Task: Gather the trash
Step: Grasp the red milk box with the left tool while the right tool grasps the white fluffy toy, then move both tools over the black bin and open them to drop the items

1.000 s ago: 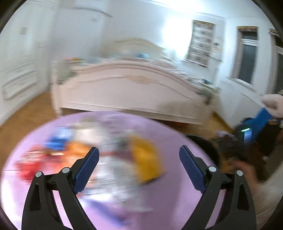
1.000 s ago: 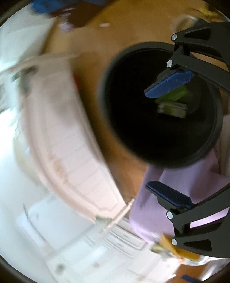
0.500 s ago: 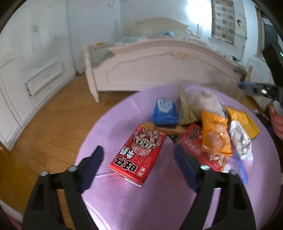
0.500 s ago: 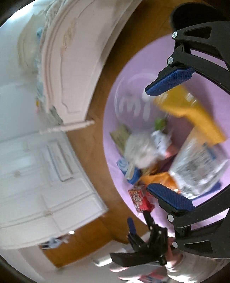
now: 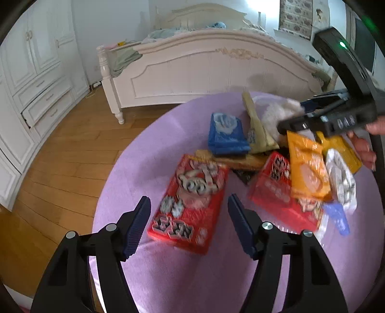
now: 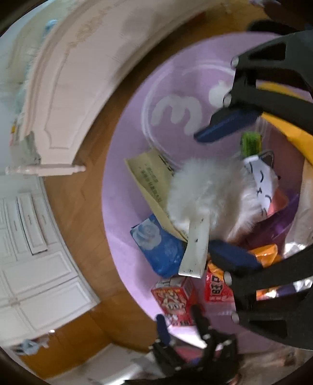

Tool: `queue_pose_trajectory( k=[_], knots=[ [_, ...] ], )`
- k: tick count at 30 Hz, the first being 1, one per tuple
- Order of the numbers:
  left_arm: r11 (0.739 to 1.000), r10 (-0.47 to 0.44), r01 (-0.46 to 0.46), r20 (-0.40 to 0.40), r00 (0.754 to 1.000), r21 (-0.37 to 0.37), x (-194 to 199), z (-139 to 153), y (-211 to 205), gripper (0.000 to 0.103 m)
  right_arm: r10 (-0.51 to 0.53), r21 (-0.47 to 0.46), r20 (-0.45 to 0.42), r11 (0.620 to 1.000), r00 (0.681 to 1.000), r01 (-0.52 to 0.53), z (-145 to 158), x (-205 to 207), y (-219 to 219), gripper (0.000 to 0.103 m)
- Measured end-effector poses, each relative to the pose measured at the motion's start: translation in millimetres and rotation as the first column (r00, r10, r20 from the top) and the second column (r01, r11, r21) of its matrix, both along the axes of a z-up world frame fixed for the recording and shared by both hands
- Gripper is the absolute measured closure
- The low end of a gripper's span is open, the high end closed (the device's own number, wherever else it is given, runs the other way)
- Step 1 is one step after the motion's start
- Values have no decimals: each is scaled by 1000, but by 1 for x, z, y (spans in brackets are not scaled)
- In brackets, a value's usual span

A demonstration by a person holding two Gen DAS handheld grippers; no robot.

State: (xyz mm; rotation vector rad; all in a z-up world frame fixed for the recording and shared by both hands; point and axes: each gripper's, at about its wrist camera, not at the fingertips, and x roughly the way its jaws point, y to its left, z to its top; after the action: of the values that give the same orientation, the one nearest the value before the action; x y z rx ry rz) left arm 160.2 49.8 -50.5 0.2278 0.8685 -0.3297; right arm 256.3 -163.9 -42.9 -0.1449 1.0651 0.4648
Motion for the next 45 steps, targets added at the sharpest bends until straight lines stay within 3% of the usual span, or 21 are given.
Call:
queue_pose_trajectory(
  k=[2,5,8,12,14,19,25,34,40,45],
  knots=[
    [1000,5,-5,2,1000,21,-5,-4,1,36,-12,17,0,1000,1000,12,-3,-3,-4,49],
    [999,32,-33,-18,999,-34,-3,-9,9,44,-27,65,16,998,1000,26,-1,-14,-10,57],
    [994,81,-82,-12,997,-75,-2,-8,14,47,-36,162,50,986,998,27,12,-28,-26,58],
    [979,143,-133,54,988,-153,-23,12,16,54,-37,255,120,967,992,5,38,-54,-55,59],
    [978,155,-140,83,984,-157,-33,25,9,54,-47,299,144,954,989,1,48,-64,-72,59],
    [976,126,-98,140,982,-193,-52,60,-23,54,-97,416,175,909,980,15,66,-81,-112,59],
    [970,32,11,171,985,-243,-59,87,-84,54,-179,482,222,874,958,51,86,-103,-161,59],
    [926,-166,210,162,973,-315,-36,85,-223,54,-409,491,273,838,871,239,84,-131,-271,59],
    [889,-284,304,108,953,-343,-14,62,-305,54,-565,480,241,776,789,409,60,-145,-366,59],
    [866,-359,356,59,932,-352,-4,41,-363,54,-641,474,196,724,742,501,31,-151,-418,59]
  ],
)
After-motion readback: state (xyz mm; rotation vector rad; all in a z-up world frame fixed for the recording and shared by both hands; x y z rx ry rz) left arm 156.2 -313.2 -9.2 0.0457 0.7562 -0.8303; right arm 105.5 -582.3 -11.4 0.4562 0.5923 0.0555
